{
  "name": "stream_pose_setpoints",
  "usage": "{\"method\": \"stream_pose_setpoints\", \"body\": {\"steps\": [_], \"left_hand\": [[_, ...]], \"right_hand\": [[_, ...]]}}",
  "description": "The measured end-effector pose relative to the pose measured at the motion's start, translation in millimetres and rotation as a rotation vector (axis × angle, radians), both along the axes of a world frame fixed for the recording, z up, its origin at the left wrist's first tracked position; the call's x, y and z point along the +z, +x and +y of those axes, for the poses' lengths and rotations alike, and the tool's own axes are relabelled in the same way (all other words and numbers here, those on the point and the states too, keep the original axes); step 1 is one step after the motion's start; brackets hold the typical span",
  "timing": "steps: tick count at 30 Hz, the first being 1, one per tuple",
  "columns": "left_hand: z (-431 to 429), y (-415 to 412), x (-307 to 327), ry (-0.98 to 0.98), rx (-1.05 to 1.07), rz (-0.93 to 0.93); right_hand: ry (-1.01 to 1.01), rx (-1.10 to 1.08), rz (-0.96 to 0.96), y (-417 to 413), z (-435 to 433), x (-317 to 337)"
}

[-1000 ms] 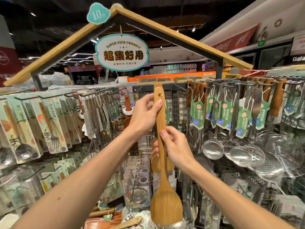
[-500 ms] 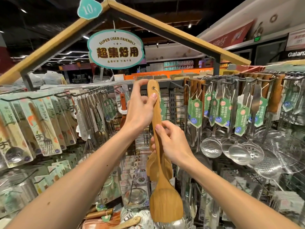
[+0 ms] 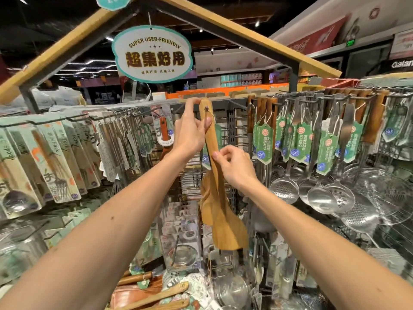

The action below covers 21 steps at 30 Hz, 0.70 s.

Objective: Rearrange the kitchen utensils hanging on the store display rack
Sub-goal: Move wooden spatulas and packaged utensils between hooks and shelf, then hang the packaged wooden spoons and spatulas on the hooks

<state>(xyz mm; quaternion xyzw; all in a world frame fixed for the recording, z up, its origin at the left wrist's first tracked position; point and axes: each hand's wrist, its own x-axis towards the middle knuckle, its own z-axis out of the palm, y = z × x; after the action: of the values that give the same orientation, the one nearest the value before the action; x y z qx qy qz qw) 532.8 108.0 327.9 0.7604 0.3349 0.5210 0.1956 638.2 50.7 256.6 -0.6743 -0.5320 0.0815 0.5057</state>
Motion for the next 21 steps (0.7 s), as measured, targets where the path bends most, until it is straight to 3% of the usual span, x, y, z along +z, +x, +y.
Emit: {"method": "stream_pose_setpoints", "body": {"steps": [10,21], "left_hand": [[4,-8,-6,-0.007,-0.038,0.124],[-78,-82,-76,0.014,0.024,0.483]], "right_hand": [[-0.060,0.033,0.108,1,29,-15],[-0.085,0.195,-0.004,-21,-93,-78]]}}
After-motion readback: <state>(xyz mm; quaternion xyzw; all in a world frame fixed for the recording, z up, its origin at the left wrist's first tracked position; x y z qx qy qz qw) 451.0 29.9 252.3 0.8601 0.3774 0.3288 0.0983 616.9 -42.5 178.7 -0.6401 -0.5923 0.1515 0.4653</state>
